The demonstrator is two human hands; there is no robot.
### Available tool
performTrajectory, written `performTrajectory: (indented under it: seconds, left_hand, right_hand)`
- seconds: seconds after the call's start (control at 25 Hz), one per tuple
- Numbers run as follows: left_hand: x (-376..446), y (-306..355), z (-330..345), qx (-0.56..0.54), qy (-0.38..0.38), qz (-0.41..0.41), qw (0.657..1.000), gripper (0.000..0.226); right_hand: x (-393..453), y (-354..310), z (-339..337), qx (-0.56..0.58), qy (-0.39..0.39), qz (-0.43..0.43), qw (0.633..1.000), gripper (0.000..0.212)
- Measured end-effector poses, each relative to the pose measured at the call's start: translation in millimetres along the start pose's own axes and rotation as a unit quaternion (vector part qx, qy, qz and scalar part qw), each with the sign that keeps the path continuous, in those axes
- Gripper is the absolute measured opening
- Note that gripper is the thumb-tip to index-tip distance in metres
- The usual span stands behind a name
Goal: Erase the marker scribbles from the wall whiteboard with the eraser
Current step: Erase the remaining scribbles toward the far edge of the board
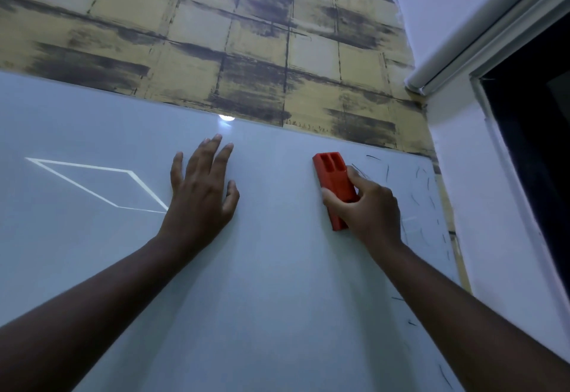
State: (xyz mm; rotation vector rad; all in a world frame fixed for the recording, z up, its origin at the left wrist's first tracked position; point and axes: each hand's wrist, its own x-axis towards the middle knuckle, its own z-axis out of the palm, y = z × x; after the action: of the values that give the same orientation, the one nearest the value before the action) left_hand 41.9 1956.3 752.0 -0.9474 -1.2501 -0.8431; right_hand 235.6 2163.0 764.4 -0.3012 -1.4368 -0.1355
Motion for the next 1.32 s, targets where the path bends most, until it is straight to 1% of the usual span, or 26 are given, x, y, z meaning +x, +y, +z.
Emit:
performTrajectory:
  seconds: [0.08,0.2,0.24,0.32,0.48,0.56,0.68,0.84,0.92,1.0,1.12,1.24,1.32]
  left_hand:
    - [0,16,4,0.009,0.005,0.013,1.000,0.063]
    - [1,49,17,0.071,-0.011,0.089,0.993,0.065]
    - [2,60,22,0.082,-0.023,0.100,0.991,0.065]
    - [8,78,31,0.088,-0.045,0.096,0.990,0.065]
    - [6,97,51,0.091,-0.074,0.064,0.991,0.062]
    - [0,103,59,0.090,-0.071,0.053,0.992,0.061]
    - [-5,111,65,0.104,-0.068,0.035,0.992,0.068]
    - [4,131,81,0.137,-0.079,-0.004,0.987,0.069]
    - [9,138,86,0.144,-0.068,-0.009,0.987,0.070]
    - [10,140,88,0.149,-0.050,-0.004,0.988,0.073]
    - [9,138,91,0.156,-0.054,0.004,0.986,0.076]
    - [8,135,92,0.146,-0.044,0.009,0.988,0.075]
    - [7,135,90,0.139,-0.038,0.016,0.989,0.074]
  right_hand:
    - [-12,24,-15,0.003,-0.033,-0.009,0.999,0.081]
    - [-16,50,-35,-0.031,-0.042,-0.018,0.998,0.078]
    - [-15,54,-38,-0.037,-0.048,-0.022,0.998,0.078]
    - [-14,59,-41,-0.051,-0.057,-0.035,0.996,0.080]
    - [-19,86,-53,-0.060,-0.053,-0.036,0.996,0.077]
    - [-17,105,-63,-0.068,-0.054,-0.027,0.996,0.074]
    - [4,117,-64,-0.089,-0.071,-0.017,0.993,0.070]
    - [52,101,-52,-0.088,-0.079,-0.009,0.993,0.072]
    - [72,84,-40,-0.110,-0.077,-0.029,0.991,0.070]
    - [87,66,-29,-0.104,-0.083,-0.052,0.990,0.068]
    - [98,47,-18,-0.110,-0.090,-0.098,0.985,0.065]
    - [96,42,-15,-0.134,-0.088,-0.152,0.975,0.063]
    - [97,52,-20,-0.126,-0.081,-0.153,0.977,0.064]
